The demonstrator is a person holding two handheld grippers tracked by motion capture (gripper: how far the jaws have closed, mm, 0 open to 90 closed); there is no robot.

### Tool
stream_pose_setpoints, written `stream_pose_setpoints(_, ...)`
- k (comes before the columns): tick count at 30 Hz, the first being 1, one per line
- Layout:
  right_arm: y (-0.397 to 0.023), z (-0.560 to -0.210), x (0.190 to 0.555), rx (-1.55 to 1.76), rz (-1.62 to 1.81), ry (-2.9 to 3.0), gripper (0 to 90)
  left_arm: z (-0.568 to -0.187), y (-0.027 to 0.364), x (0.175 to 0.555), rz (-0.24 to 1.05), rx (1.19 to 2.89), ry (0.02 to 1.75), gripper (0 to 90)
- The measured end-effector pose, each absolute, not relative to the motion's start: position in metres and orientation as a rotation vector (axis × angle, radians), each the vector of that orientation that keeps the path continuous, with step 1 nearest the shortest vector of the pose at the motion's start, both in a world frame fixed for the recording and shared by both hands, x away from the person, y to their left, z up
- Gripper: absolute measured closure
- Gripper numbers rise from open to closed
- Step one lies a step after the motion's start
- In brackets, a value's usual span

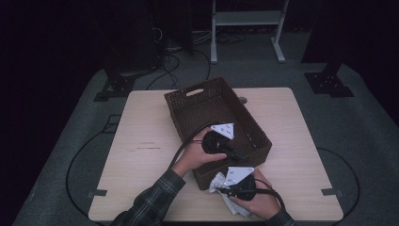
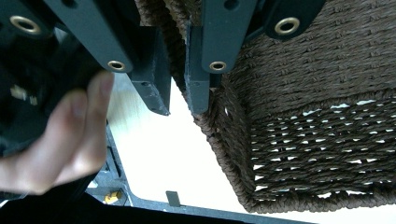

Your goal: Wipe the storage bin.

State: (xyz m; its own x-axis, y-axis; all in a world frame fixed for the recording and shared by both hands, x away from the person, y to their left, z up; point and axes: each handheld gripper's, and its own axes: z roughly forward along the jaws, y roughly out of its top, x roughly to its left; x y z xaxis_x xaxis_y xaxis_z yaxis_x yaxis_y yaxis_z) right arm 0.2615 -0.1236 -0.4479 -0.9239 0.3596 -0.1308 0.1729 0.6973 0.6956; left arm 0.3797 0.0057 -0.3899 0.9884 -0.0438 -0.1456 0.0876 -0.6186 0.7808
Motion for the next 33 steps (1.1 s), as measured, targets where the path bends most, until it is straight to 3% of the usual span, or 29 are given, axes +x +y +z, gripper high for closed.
stream_pose_setpoints(15,-0.172,-0.445,0.262,0.607,1.004,2.564,76.1,-0.39,0.006,0.38,-0.186,2.232,0.028,79.2)
stream_pose_setpoints(33,-0.261,-0.448,0.271,0.914,0.903,2.408,76.1,-0.39,0.006,0.38,-0.187,2.233,0.027,79.1)
